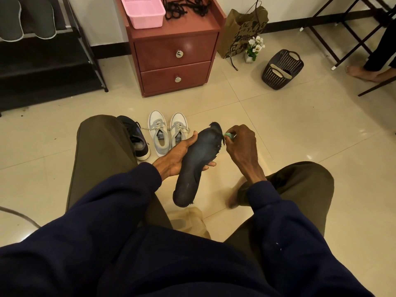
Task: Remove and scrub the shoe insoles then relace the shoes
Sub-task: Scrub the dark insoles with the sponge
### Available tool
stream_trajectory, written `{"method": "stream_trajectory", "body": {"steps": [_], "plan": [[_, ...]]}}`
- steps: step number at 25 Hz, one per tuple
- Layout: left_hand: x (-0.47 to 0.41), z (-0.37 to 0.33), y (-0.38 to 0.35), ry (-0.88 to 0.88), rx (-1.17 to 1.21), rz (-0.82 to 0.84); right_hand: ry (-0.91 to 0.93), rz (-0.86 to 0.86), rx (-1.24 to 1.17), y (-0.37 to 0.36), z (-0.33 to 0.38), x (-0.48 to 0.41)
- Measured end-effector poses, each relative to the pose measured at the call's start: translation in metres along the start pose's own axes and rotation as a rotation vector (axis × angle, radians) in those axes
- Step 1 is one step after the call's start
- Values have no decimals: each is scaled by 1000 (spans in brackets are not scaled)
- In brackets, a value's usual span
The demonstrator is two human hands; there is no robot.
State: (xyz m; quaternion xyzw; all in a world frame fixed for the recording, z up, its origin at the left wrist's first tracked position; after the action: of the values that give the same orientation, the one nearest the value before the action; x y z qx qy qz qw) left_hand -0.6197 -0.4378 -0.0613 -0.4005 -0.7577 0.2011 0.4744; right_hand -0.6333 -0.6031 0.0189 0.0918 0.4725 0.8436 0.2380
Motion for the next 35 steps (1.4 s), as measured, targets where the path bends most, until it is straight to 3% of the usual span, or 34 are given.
{"method": "stream_trajectory", "body": {"steps": [4, 7, 10, 12, 15, 17, 21, 25, 26, 30, 35], "plan": [[-1, -1, 2, -11, -11, -24, 104, -123, -130, 21, 13, 4], [-4, 0, 2, -11, -7, -36, 179, 26, -78, -7, 34, 11], [-4, -2, 4, -22, -6, -26, 56, 60, 38, -14, 11, 5], [-3, -5, 7, -44, 13, -45, 6, 15, -15, -1, 2, 2], [-4, -8, 10, -78, 72, -85, 153, 74, -143, -5, 32, 11], [-6, -7, 11, -87, 103, -100, 225, 203, -84, -26, 52, 23], [-5, -8, 17, -96, 96, -169, 141, 104, 96, -23, 45, 21], [-9, -8, 34, -86, 8, -259, 343, 417, 47, -60, 90, 51], [-10, -8, 38, -90, -2, -277, 367, 430, 100, -64, 95, 54], [-9, -4, 30, -68, 55, -236, 217, 182, 299, -31, 65, 26], [-12, -9, 42, -121, 28, -308, 354, 536, 214, -66, 97, 61]]}}
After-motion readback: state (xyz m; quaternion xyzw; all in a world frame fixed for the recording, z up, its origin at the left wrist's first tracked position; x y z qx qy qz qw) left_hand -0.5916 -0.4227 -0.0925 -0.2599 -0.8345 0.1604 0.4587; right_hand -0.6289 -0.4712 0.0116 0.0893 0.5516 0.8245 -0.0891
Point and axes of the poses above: each hand's wrist, its own x-axis away from the middle knuckle, its own y-axis out of the back of the hand, z = x × y, the point moved 10 cm from there along -x, towards the middle knuckle, and after that the axes turned 3 degrees about z, right-handed, at the moved point
